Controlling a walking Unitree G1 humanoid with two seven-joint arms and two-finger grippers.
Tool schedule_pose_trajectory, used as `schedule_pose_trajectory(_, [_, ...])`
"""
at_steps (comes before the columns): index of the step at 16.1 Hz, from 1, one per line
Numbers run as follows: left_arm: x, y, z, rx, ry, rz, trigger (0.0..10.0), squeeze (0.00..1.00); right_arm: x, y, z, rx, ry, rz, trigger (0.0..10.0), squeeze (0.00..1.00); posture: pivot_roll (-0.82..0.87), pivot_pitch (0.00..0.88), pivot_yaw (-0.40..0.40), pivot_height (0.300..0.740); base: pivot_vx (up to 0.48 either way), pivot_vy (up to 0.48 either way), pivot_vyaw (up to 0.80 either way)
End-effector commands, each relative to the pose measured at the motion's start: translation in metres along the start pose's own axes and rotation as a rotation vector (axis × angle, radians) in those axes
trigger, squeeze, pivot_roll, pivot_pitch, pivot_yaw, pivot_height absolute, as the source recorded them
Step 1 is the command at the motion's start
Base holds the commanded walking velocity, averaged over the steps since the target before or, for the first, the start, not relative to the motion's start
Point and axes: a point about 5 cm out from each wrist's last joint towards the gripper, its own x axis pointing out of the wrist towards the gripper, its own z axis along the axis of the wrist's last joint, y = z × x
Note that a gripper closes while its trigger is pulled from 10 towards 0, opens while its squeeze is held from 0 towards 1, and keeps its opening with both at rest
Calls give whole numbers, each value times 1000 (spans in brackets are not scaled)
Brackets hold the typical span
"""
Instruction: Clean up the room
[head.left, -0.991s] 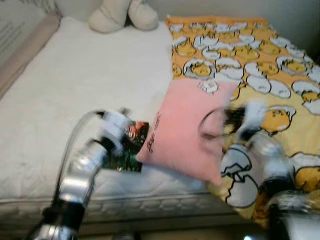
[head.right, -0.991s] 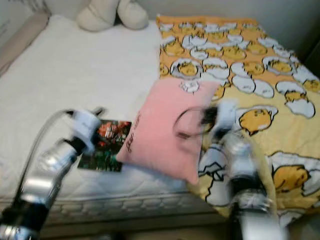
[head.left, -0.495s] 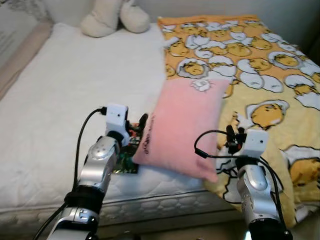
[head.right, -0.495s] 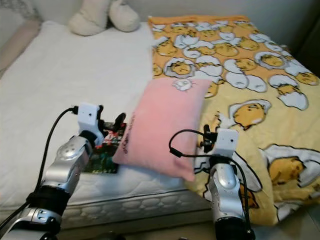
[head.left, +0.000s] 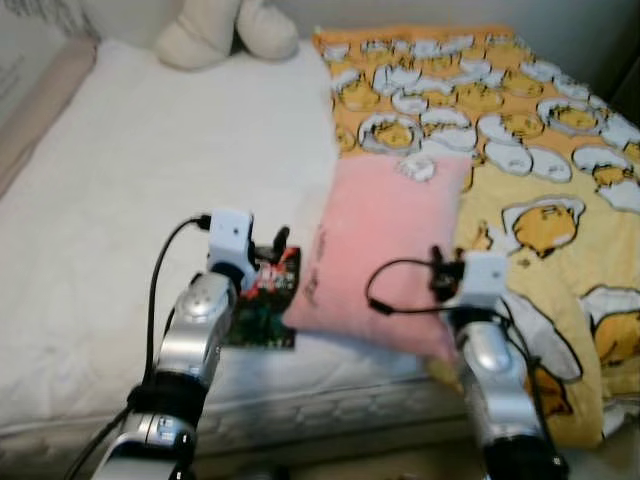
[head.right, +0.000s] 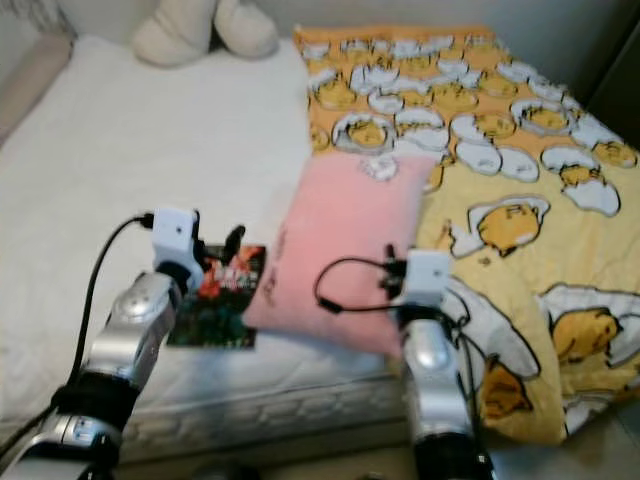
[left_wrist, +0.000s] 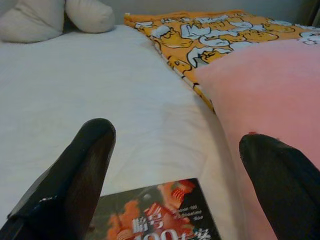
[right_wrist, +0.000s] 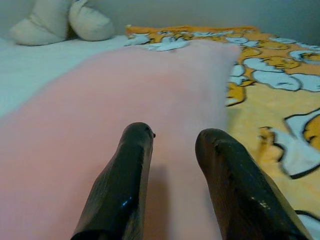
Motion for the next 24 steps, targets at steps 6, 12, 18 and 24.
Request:
schedule_pose_trajectory(6, [29, -14, 9, -194, 61, -73, 10000, 0, 0, -41, 35, 28, -78, -57, 10000, 0, -53, 85, 16, 728, 0, 0, 0])
schedule_pose_trajectory(12, [43, -2, 5, -243, 160, 36, 10000, 0, 9, -76, 23, 412, 85, -34, 10000, 0, -129, 177, 14, 728, 0, 0, 0])
schedule_pose_trajectory(18, [46, -22, -3, -535, 211, 9, 10000, 0, 34, 15, 17, 683, 178, 233, 10000, 0, -113, 239, 27, 728, 0, 0, 0])
schedule_pose_trajectory(24, [46, -86, 0, -906, 244, -323, 10000, 0, 34, 27, -5, 854, 279, 178, 10000, 0, -85, 251, 23, 728, 0, 0, 0])
